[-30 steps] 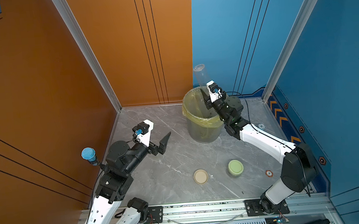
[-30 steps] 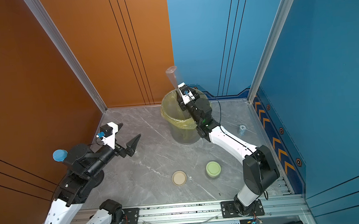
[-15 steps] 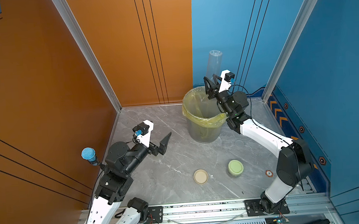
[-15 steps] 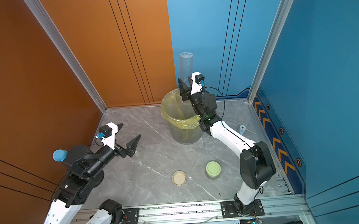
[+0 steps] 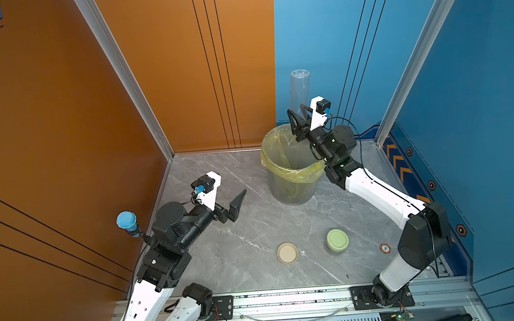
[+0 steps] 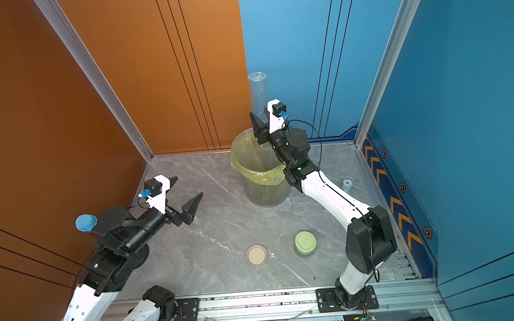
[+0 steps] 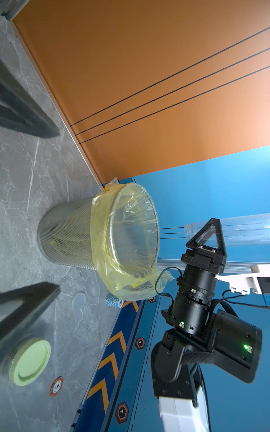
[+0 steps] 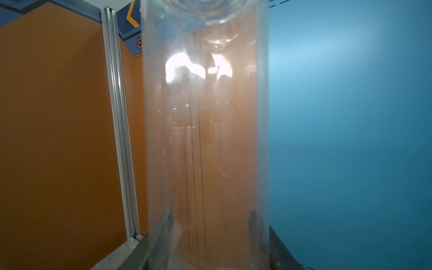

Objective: Empty moldy tea leaves from jars
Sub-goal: Pour the moldy tea leaves from the jar into the trash bin.

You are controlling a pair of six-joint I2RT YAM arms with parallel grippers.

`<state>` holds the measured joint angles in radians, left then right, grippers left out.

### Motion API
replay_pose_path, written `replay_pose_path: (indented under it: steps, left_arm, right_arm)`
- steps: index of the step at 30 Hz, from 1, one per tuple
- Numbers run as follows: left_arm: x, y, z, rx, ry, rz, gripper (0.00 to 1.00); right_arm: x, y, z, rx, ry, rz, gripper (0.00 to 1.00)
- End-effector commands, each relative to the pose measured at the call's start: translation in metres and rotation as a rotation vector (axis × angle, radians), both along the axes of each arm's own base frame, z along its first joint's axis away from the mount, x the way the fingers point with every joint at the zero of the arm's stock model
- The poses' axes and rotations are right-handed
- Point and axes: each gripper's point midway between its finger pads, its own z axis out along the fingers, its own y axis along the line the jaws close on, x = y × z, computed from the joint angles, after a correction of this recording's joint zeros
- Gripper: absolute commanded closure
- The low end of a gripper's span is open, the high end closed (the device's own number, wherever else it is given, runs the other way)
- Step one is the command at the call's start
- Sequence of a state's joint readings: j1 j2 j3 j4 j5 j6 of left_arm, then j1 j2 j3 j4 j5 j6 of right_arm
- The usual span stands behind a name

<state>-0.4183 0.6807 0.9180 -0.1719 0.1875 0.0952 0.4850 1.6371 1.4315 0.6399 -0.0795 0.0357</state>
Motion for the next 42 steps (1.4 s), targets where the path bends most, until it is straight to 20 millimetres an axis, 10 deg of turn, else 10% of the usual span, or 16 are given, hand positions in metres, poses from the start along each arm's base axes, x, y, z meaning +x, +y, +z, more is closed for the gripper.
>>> replay_pose_path:
  steps: [1,20,42]
  left_arm:
    - [-0.001,-0.008,0.013,-0.028,-0.009,-0.045,0.02]
    - [0.070,-0.040,0.151,-0.373,-0.064,-0.330,0.02]
    - [0.099,-0.081,0.158,-0.309,0.015,-0.511,0.12]
  right_arm:
    - [-0.013,0.010,0.014,-0.124,-0.054,-0.004,0.85]
    - [-0.034,0.045,0.017,-0.533,-0.399,-0.026,0.83]
    - [-0.053,0.077,0.006,-0.780,-0.588,-0.004,0.83]
